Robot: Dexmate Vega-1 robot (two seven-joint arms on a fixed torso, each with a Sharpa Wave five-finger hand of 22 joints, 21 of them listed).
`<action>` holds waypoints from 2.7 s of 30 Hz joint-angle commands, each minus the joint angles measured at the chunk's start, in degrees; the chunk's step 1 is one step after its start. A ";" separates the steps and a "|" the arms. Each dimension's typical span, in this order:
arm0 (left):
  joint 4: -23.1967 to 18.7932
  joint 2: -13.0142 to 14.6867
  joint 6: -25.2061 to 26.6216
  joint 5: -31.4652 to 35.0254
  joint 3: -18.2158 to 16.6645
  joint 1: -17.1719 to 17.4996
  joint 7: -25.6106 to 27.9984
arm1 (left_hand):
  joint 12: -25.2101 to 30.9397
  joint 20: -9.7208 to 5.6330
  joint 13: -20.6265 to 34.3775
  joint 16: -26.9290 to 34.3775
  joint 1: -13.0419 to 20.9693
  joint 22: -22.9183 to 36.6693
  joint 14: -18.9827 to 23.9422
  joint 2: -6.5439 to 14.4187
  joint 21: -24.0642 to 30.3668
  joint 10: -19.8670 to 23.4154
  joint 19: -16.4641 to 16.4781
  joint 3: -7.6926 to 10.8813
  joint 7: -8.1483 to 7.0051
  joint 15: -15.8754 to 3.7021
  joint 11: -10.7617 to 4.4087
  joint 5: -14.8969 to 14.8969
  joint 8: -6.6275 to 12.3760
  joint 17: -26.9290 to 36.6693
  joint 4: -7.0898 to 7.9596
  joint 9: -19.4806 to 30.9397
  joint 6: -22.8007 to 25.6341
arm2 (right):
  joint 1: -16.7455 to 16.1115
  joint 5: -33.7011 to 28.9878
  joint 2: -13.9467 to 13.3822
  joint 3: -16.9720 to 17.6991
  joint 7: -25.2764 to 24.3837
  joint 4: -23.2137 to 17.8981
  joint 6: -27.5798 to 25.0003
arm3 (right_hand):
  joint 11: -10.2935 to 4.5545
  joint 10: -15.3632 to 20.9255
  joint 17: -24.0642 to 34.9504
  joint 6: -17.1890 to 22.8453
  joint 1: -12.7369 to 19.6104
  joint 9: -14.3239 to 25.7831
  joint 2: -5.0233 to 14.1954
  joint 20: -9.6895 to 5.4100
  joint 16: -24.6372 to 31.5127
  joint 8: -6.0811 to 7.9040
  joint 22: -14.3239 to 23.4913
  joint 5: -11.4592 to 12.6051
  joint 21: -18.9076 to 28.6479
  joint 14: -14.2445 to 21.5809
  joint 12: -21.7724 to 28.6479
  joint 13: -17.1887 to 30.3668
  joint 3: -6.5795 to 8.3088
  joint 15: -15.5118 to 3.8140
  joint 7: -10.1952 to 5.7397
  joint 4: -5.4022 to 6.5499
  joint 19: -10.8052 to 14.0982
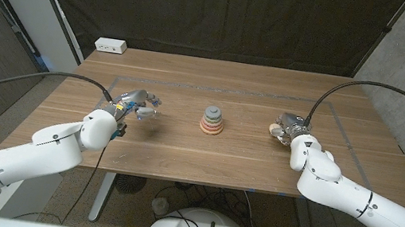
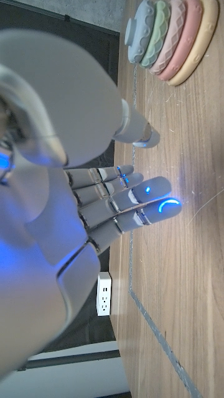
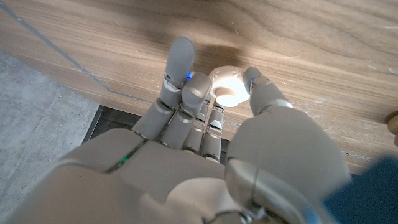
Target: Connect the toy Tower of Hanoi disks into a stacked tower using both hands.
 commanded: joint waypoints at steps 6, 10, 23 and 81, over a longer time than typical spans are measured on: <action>0.31 0.16 -0.83 -0.62 -0.63 0.56 0.38 | -0.30 -7.76 0.23 -0.46 -0.47 0.07 0.18 -0.09 0.05 0.48 0.52 0.60 0.01 -4.83 -0.03 0.18 -0.23 0.08 0.03 0.33 0.21 | -0.53 0.07 -0.83 1.51 0.10 -2.68 -0.34 | -1.92 2.30 -0.30 0.62 1.96 0.10 2.31 -1.38 0.41 0.43 0.13 0.24 0.46 0.35 -0.31 0.15 0.95 -0.03 0.43 0.33 0.61; 0.28 0.13 -0.91 -0.62 -0.74 0.62 0.53 | -0.36 -7.76 0.24 -0.49 -0.64 0.09 0.19 -0.16 0.06 0.49 0.52 0.62 -0.01 -4.83 0.11 0.15 -0.23 0.08 0.05 0.34 0.28 | -0.37 -0.03 -1.16 1.70 0.42 -3.36 -0.52 | -1.61 2.79 -0.16 0.83 1.93 0.08 2.35 -1.37 0.72 0.44 0.14 0.22 0.50 0.56 -0.30 0.13 1.01 -0.02 0.69 0.41 0.69; 0.81 -0.58 -1.11 0.10 0.27 -0.40 0.47 | -0.43 -7.77 0.27 -0.52 -0.80 0.09 0.21 -0.19 0.08 0.60 0.56 0.77 0.05 -4.83 0.02 0.10 -0.26 0.10 0.03 0.37 0.38 | 1.44 -2.55 -2.31 -0.01 3.44 -6.10 -2.89 | -1.75 3.03 -0.08 1.21 1.85 0.06 2.46 -1.37 1.34 0.42 0.19 0.17 0.62 0.85 -0.53 0.45 1.19 -0.01 0.85 0.51 0.92; -4.42 -1.54 4.62 3.57 0.20 2.13 3.62 | -0.46 -7.82 0.40 0.26 -0.82 0.37 1.46 -0.18 0.65 1.71 1.35 1.61 -0.06 -4.82 -0.04 -0.07 -0.24 0.73 -0.15 0.46 1.21 | -5.70 -5.60 -5.52 12.06 8.83 -13.15 18.37 | -1.73 4.02 -0.09 1.81 1.73 0.09 2.63 -1.38 3.48 0.07 0.21 0.04 0.70 0.91 -1.24 1.22 2.00 0.04 0.87 0.50 1.20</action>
